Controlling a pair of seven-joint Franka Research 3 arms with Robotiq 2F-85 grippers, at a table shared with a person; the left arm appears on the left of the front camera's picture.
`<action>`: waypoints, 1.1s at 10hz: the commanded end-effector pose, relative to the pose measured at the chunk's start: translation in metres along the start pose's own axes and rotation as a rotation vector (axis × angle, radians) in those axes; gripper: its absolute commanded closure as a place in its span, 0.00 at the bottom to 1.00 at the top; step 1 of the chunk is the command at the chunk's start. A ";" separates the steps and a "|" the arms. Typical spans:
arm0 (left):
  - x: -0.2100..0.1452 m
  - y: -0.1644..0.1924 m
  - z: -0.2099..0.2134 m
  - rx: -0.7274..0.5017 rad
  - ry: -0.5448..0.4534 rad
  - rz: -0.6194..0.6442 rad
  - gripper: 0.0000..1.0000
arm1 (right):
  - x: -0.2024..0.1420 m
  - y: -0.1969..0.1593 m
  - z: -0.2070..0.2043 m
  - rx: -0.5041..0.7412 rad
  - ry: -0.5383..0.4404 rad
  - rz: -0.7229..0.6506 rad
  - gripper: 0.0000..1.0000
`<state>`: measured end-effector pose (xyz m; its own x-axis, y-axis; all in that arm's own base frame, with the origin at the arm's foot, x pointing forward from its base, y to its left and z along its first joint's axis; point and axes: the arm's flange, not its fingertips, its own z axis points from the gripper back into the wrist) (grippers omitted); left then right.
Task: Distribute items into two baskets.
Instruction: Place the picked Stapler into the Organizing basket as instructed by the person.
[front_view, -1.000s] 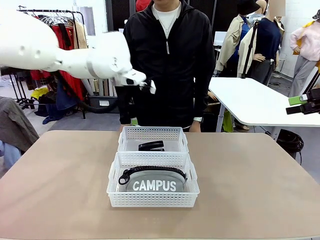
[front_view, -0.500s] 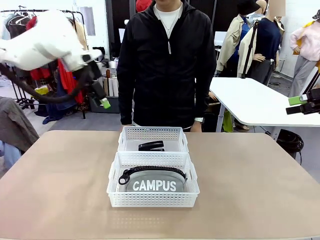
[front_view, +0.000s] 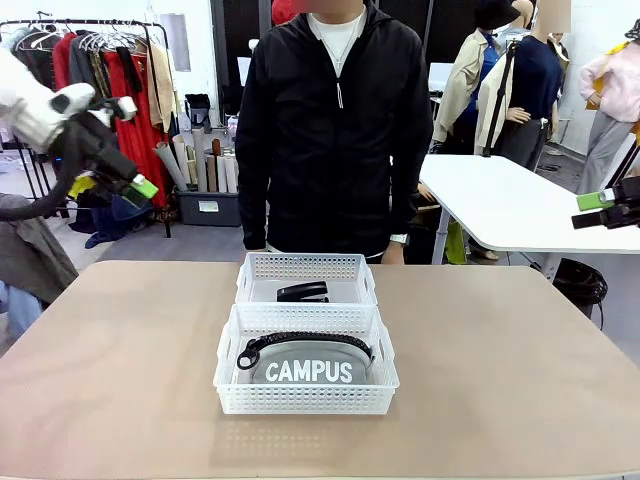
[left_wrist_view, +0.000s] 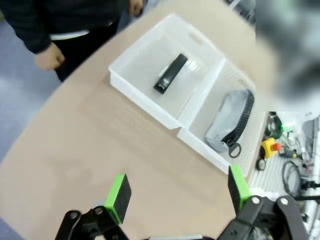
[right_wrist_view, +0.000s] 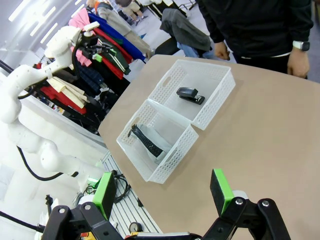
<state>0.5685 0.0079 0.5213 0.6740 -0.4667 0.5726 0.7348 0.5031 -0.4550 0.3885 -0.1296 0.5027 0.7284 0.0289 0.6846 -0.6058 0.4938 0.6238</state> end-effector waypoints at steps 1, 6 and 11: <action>-0.045 -0.017 0.011 -0.029 -0.087 -0.013 0.00 | 0.001 0.002 0.000 0.003 -0.003 0.003 0.00; -0.120 -0.023 0.061 -0.039 -0.289 0.045 0.00 | 0.001 0.002 0.000 0.003 -0.003 0.003 0.00; -0.118 -0.003 0.089 -0.098 -0.316 0.073 0.00 | 0.001 0.002 0.000 0.003 -0.003 0.003 0.00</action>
<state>0.4720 0.1228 0.5114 0.6892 -0.1919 0.6987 0.6885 0.4739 -0.5489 0.3885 -0.1296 0.5027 0.7285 0.0290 0.6845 -0.6058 0.4939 0.6238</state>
